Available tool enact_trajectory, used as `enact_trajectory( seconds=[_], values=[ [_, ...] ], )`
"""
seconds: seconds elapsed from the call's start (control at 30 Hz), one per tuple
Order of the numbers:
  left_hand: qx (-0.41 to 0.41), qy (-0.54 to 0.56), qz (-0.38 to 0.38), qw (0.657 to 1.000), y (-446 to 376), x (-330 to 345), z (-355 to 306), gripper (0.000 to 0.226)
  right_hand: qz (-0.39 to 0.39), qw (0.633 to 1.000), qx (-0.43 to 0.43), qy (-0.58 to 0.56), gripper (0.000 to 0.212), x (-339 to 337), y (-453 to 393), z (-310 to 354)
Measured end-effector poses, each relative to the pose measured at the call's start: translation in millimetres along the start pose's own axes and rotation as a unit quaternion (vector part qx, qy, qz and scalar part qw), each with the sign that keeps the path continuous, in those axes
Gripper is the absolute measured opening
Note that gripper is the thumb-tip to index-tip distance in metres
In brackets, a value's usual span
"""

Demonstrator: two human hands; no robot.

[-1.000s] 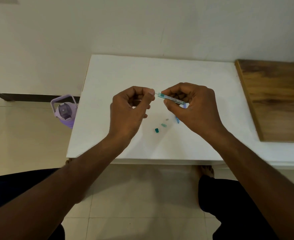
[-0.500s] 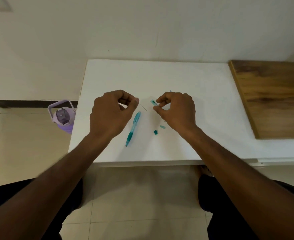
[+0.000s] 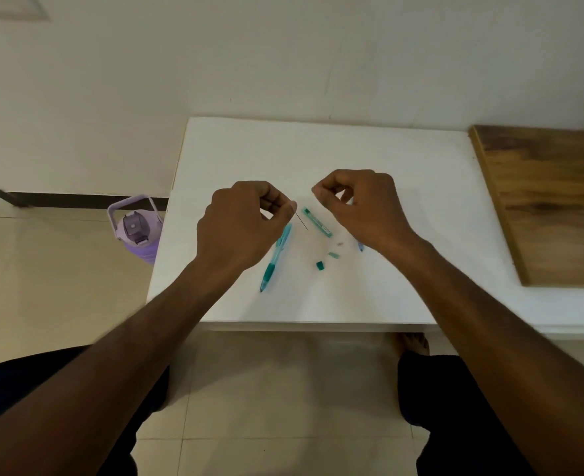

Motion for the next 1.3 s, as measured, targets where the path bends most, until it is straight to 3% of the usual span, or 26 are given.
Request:
enact_trajectory(
  seconds=[0.1, 0.23, 0.47, 0.63, 0.7, 0.77, 0.87, 1.1, 1.3],
  values=[
    [0.014, -0.007, -0.019, 1.0, 2, 0, -8, 0.02, 0.066, 0.993, -0.049, -0.088, 0.019, -5, 15, 16],
    [0.025, -0.014, -0.023, 0.999, 4, 7, -17, 0.017, 0.1, 0.991, -0.063, -0.056, 0.014, 4, 26, 16],
    [0.03, 0.003, 0.009, 0.999, 6, 21, -29, 0.015, 0.085, 0.991, 0.005, -0.105, 0.009, 4, 24, -4],
    [0.015, -0.012, 0.028, 0.999, 4, 21, -24, 0.035, 0.073, 0.989, 0.043, -0.122, 0.008, 2, 23, -13],
    [0.018, -0.111, 0.054, 0.992, 1, 25, -14, 0.031, 0.064, 0.971, 0.102, -0.208, 0.006, 2, 24, -23],
    [-0.01, -0.191, 0.078, 0.978, 4, 31, 1, 0.042, 0.072, 0.939, 0.156, -0.299, 0.007, 8, 27, -28],
    [-0.057, -0.24, 0.101, 0.964, 10, 42, 19, 0.056, 0.083, 0.903, 0.193, -0.375, 0.008, 15, 27, -26],
    [-0.032, -0.194, 0.099, 0.975, 15, 45, 19, 0.025, 0.088, 0.879, 0.21, -0.419, 0.009, 18, 30, -18],
    [0.066, 0.041, 0.077, 0.994, 11, 33, -17, 0.017, 0.068, 0.875, 0.227, -0.423, 0.009, 10, 29, -25]
  ],
)
Point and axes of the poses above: each hand's wrist, its own y-axis away from the middle knuckle, its own x-axis out of the palm, z = x × y, the point moved 10 cm from there along -y, towards the middle knuckle, and after that the axes turned 14 degrees about y, right-handed, at the moved point
